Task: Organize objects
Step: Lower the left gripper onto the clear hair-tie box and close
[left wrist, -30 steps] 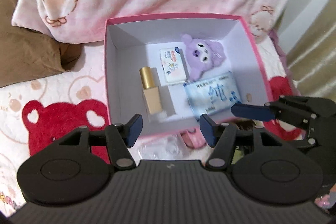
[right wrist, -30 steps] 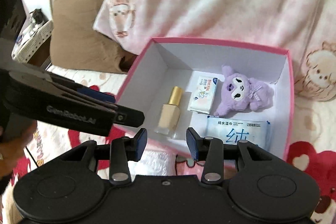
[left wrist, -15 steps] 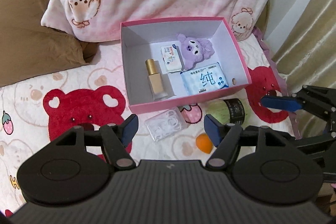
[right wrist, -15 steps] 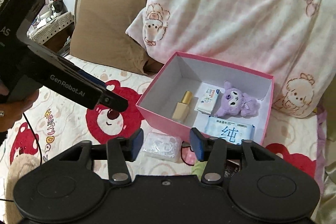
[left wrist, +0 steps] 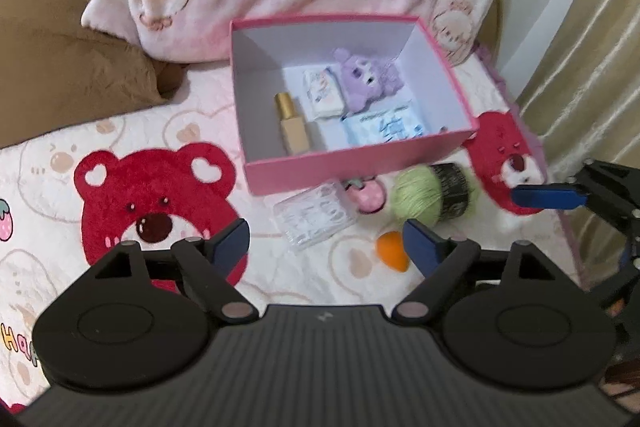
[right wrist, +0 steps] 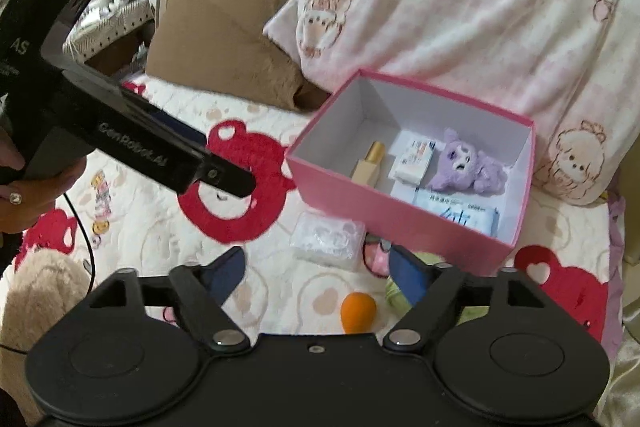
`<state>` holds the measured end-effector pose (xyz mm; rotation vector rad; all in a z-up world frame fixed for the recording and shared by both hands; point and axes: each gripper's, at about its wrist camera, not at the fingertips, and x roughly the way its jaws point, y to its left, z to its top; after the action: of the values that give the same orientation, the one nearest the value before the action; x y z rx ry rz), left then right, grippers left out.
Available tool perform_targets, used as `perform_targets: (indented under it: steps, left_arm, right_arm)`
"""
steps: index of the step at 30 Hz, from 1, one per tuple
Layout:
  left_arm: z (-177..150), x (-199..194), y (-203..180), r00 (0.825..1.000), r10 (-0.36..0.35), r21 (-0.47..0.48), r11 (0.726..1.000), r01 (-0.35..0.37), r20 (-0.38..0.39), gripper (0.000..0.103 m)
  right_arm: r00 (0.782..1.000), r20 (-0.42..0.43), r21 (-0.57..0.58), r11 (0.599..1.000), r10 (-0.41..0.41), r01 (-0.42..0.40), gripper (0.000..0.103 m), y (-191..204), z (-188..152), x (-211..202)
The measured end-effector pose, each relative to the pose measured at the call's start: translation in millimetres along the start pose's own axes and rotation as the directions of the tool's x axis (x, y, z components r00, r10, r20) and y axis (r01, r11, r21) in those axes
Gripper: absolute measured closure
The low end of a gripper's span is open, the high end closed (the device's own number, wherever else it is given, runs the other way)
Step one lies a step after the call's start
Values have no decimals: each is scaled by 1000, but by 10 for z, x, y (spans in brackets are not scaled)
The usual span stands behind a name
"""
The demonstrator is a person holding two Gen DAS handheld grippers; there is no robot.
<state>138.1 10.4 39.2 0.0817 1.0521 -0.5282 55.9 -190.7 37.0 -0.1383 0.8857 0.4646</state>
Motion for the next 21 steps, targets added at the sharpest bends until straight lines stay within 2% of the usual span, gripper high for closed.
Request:
perform_targets:
  steps: [5, 11, 14, 18, 21]
  left_arm:
    - [-83, 227, 139, 1000, 10, -36, 999, -11, -25, 19]
    - [-176, 439, 233, 1000, -8, -81, 997, 6, -19, 11]
    - [-225, 562, 300, 999, -30, -118, 993, 28, -18, 10]
    - [-324, 724, 362, 1000, -8, -127, 992, 11, 24, 7]
    - [-385, 867, 406, 999, -5, -135, 991, 10, 35, 7]
  right_arm:
    - [1000, -27, -6, 1000, 8, -8, 15, 6, -79, 180]
    - [1000, 10, -18, 1000, 19, -19, 15, 25, -162, 382]
    - [998, 61, -35, 999, 22, -20, 15, 32, -212, 479]
    - [996, 87, -63, 998, 30, -24, 15, 59, -236, 672]
    - [996, 92, -129, 992, 13, -1, 15, 119, -252, 846]
